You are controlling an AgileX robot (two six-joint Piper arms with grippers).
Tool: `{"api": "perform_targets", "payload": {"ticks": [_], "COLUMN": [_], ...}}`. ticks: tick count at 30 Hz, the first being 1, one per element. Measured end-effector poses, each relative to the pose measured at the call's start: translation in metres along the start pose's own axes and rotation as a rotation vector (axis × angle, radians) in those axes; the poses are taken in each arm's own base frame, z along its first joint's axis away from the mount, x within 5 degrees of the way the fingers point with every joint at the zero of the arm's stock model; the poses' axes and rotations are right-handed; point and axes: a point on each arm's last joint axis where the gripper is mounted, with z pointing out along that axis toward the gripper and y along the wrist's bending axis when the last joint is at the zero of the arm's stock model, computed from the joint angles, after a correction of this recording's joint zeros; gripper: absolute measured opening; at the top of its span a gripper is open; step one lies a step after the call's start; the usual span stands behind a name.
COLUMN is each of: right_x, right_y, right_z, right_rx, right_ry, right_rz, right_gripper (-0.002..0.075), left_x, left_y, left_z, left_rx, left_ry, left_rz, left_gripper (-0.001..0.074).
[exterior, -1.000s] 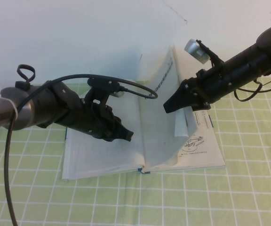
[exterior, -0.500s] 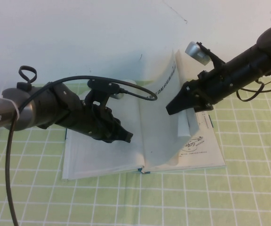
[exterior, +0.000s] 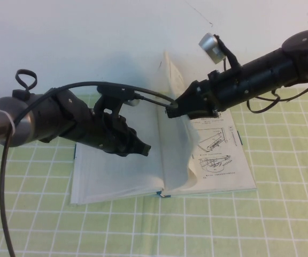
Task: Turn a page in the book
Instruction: Open the closed book
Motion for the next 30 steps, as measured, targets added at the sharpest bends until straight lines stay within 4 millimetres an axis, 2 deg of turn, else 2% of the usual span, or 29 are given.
{"api": "perform_targets", "payload": {"ticks": [7,11,17,22,30], "right_x": [-0.002,-0.001,0.006,0.009,0.012], "right_y": [0.011,0.006,-0.007,-0.026,-0.063], "right_z": [0.024,0.025,0.021,0.003,-0.048], "right_rx": [0.029,0.094,0.227,0.346,0.496], "right_ry": [-0.007,0.002,0.093,0.114,0.063], "right_rz": [-0.064,-0.091,-0.128,-0.04,0.115], "right_gripper": [0.0417,0.0417,0.0417,0.0417,0.0416], "left_x": [-0.012,-0.013,-0.012,-0.012,-0.008], "left_y": [-0.006,-0.004,-0.002,-0.002,0.011], "left_z": [-0.029,-0.044,-0.052,-0.047,-0.012], "left_rx": [-0.044,-0.112,-0.164,-0.153,-0.153], "left_ry": [-0.039,-0.028,-0.009,-0.021,-0.052], "left_rz": [0.016,0.025,0.0,-0.054,-0.158], "left_gripper": [-0.0002,-0.0002,-0.0002,-0.0002,-0.0002]}}
